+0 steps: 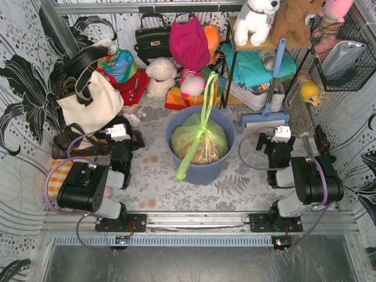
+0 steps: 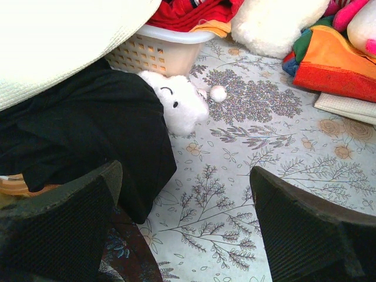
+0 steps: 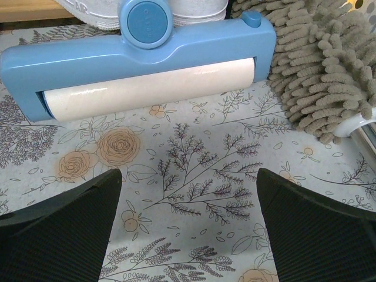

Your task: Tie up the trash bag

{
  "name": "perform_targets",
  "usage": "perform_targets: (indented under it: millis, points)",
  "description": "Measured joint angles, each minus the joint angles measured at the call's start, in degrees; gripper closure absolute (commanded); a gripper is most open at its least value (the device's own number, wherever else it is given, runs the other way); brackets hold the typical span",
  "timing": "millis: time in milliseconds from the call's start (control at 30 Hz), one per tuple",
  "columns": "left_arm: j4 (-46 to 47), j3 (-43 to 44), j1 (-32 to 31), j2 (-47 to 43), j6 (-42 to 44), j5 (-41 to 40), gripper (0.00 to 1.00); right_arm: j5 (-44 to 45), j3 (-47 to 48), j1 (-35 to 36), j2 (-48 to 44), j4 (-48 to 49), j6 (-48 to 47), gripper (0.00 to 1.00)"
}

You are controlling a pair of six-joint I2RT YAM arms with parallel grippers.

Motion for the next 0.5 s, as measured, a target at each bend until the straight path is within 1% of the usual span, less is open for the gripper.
perform_targets:
  millis: [500]
  points:
    - [-0.37,0.00,0.00,0.00,-0.02,0.04,0.02,0.02,0.00,0.00,0.00,0.07,-0.02,0.03]
